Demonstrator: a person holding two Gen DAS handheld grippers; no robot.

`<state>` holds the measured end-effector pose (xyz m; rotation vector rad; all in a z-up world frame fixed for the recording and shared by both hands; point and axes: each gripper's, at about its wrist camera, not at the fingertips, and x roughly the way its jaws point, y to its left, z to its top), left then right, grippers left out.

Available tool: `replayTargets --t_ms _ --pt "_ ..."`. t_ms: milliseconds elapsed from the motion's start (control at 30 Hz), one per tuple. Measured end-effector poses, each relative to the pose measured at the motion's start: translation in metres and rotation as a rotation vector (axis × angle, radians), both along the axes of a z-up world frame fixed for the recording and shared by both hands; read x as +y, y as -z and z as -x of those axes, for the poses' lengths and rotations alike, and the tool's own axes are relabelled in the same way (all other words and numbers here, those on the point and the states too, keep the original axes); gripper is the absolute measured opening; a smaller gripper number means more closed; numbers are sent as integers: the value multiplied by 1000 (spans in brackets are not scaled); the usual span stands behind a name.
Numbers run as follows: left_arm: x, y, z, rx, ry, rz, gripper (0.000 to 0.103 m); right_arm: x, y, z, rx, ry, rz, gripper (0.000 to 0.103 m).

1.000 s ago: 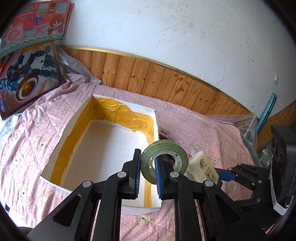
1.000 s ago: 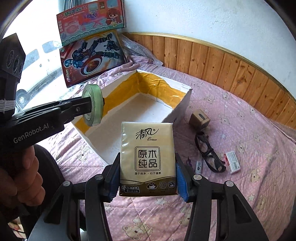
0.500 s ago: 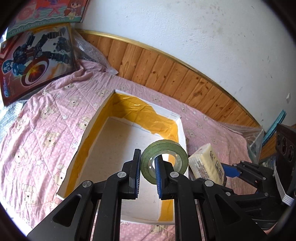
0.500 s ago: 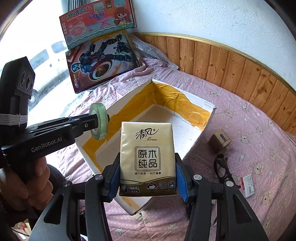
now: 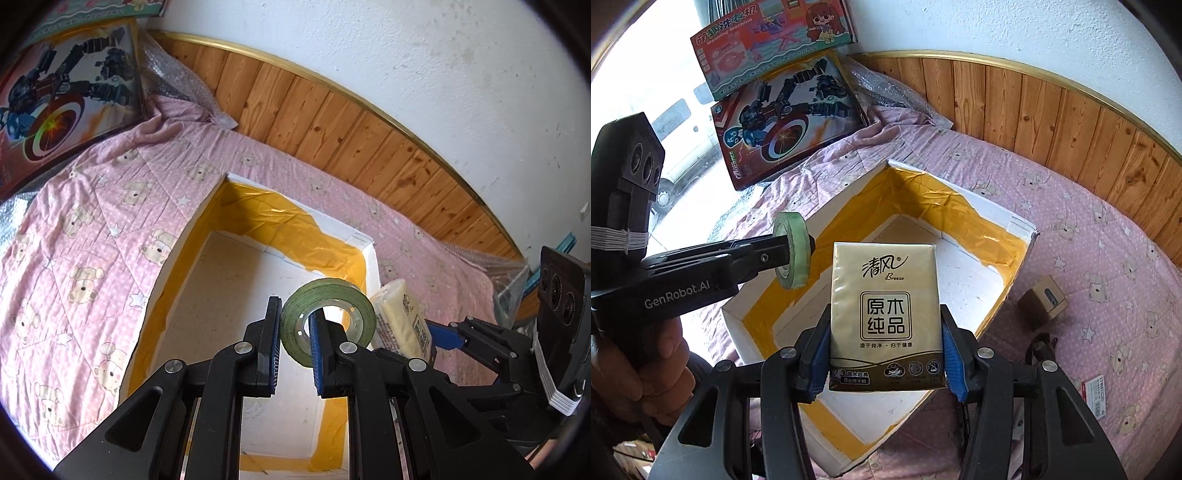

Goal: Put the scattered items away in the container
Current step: 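Carry the tissue pack in the right tool and tape roll in the left tool over the white box, then open the right tool to drop the tissue pack while the left tool releases the tape roll into the box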

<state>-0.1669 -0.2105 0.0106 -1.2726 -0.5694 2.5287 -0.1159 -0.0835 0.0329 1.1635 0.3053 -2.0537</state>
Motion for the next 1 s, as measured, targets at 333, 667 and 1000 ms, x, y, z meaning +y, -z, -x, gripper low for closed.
replayTargets --t_ms 333,667,1000 --pt "7 18 52 -85 0 38 14 -20 12 33 32 -65 -88 53" --pt "17 36 90 -135 11 129 14 -39 33 53 79 -161 -194 53" --pt "30 73 123 -241 33 204 15 -61 69 65 107 -281 -366 53"
